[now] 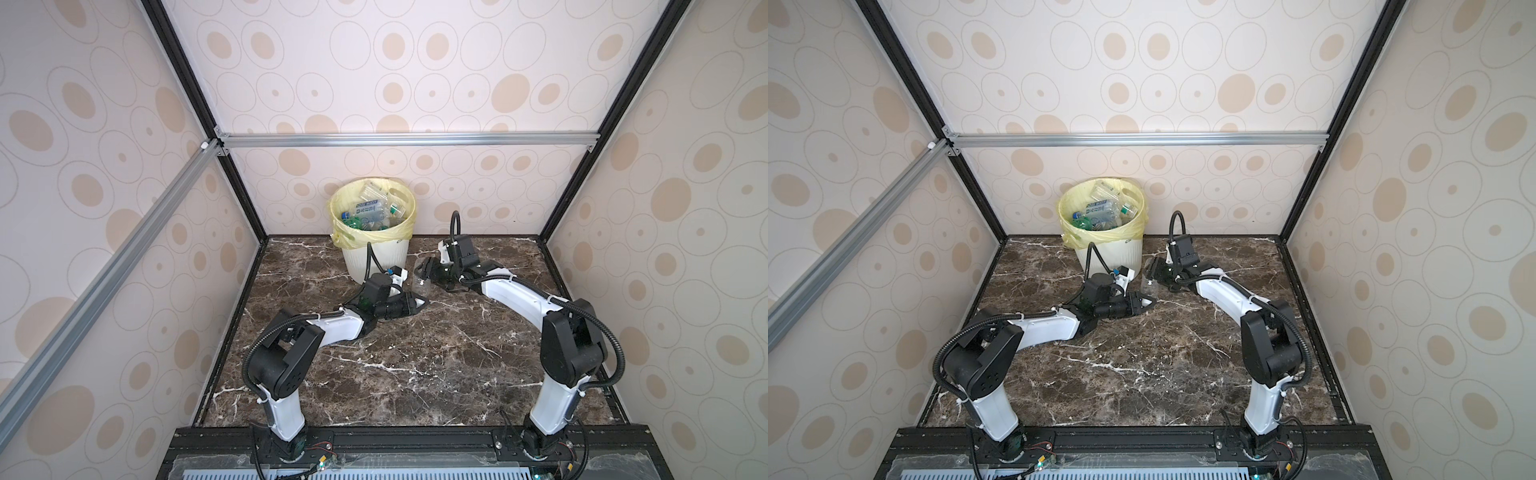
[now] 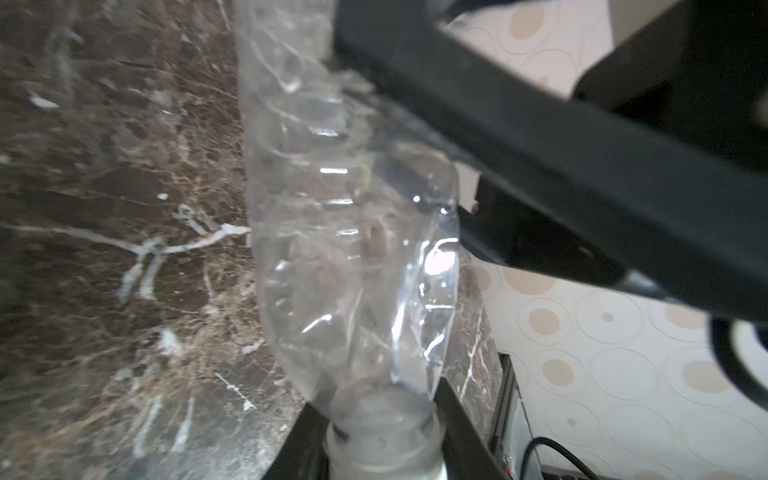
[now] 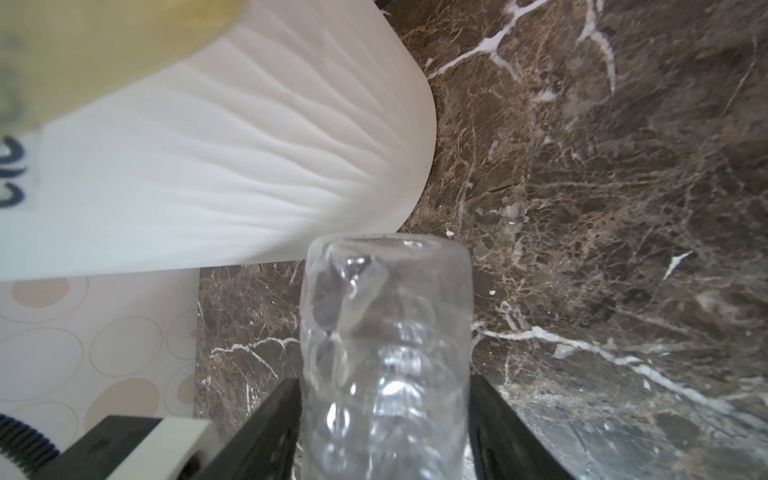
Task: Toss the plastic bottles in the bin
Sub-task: 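Raise the crushed bottle over the bin with the left gripper while the right releases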
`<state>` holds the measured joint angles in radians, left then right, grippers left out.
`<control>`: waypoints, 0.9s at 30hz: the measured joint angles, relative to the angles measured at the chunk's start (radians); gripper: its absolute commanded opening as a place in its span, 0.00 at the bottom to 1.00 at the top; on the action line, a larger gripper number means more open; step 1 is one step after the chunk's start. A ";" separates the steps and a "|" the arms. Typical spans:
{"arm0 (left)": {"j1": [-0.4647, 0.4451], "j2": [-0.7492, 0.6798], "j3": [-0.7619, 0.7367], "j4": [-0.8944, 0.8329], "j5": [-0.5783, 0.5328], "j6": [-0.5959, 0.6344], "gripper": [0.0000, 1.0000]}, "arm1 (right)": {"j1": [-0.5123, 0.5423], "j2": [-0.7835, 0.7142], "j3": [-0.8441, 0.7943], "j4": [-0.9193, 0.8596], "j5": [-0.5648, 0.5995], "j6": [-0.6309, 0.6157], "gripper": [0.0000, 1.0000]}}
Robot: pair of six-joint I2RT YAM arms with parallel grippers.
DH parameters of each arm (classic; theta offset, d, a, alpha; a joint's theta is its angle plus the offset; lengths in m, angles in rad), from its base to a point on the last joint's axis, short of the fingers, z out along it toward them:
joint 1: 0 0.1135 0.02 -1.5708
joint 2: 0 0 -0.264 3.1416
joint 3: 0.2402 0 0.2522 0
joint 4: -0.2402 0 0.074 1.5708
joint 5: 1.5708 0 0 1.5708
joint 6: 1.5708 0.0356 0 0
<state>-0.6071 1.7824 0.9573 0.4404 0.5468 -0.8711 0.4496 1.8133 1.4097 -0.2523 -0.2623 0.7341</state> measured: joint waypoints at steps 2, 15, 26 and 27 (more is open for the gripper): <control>0.000 0.000 0.003 -0.040 -0.018 0.027 0.21 | 0.001 -0.014 0.000 -0.007 0.005 -0.005 0.77; 0.010 -0.065 0.090 -0.354 -0.127 0.291 0.20 | 0.002 -0.119 0.000 -0.044 0.053 -0.049 0.98; 0.013 -0.163 0.222 -0.602 -0.261 0.486 0.21 | 0.002 -0.220 0.042 -0.098 0.113 -0.104 1.00; 0.013 -0.171 0.240 -0.632 -0.282 0.504 0.21 | 0.002 -0.230 0.051 -0.105 0.118 -0.112 1.00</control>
<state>-0.5945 1.6115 1.1976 -0.1913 0.2649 -0.3668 0.4519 1.5837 1.4612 -0.3569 -0.1444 0.6224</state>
